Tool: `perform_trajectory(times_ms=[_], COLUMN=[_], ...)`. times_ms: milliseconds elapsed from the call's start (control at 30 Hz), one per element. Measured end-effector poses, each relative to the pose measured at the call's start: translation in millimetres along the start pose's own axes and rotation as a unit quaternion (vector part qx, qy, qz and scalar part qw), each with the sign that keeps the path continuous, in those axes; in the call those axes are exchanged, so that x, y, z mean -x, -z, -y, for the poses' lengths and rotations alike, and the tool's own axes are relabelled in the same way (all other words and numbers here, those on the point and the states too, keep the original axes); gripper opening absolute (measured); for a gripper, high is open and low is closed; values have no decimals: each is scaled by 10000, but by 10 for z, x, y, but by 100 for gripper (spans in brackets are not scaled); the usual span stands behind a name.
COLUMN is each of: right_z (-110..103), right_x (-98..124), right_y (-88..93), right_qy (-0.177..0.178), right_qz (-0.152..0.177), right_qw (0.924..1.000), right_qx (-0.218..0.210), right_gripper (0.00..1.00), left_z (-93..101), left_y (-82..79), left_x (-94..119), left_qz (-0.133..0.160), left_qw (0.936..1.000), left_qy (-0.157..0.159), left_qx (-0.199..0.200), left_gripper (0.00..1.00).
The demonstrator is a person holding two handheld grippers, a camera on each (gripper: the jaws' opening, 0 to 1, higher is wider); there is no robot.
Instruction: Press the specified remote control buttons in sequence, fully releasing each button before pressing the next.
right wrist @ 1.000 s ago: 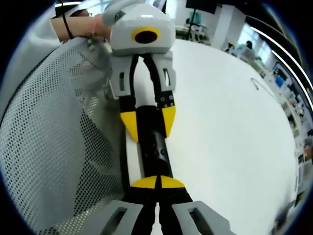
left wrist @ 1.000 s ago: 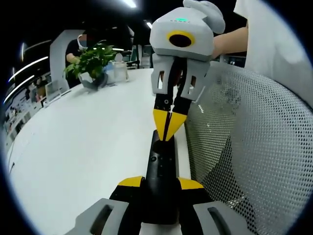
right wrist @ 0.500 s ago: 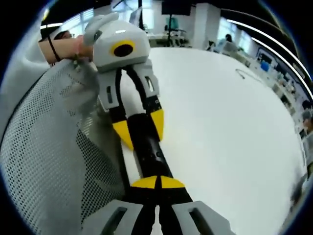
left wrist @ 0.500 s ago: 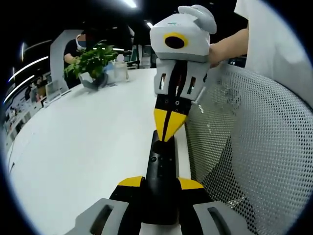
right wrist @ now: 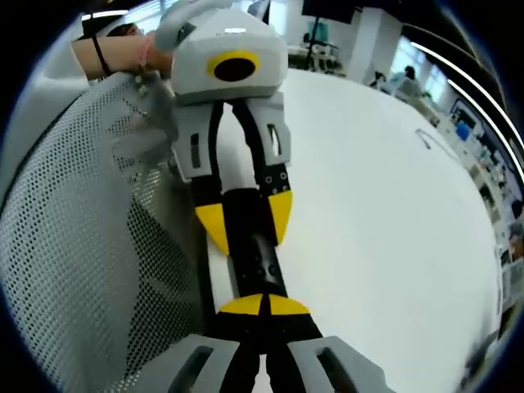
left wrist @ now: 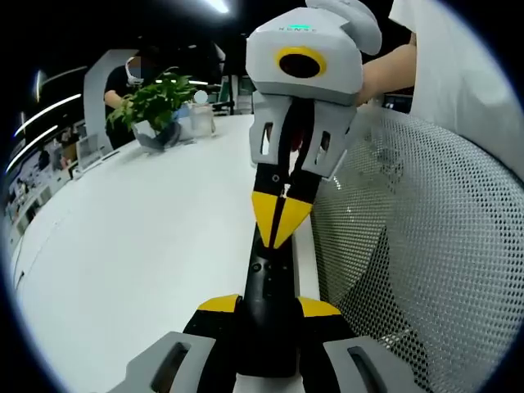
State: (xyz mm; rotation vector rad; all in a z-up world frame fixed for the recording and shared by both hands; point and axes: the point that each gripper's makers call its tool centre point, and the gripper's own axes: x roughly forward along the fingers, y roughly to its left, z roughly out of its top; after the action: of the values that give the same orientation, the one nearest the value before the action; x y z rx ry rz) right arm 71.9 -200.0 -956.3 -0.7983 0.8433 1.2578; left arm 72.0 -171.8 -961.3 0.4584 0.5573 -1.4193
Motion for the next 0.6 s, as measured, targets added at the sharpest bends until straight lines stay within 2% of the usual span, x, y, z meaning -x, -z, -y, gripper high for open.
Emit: perform_trajectory(times_ms=[100,200,300,600], right_z=[4,1,-19,-18], right_x=[10,12,9,-43], right_y=[3,-34,-84,-102], right_qy=[59,73,-4,133], right_qz=[161,548,649,138], right_qw=[9998,9962,9950,9998], right_qx=[-91,-672,-753,-18], right_gripper=[0,0,0,0], left_z=[0,1,-1,-1], left_y=[0,-1,-1,-4], left_x=[0,-1,-3,-5], left_qz=[-4,-5,-6,-7], left_qw=[10000,10000,10000,10000], left_qy=[-1,-3,-9,2], left_qx=[-7,-11,-8,-21], left_gripper=[25,25,25,25])
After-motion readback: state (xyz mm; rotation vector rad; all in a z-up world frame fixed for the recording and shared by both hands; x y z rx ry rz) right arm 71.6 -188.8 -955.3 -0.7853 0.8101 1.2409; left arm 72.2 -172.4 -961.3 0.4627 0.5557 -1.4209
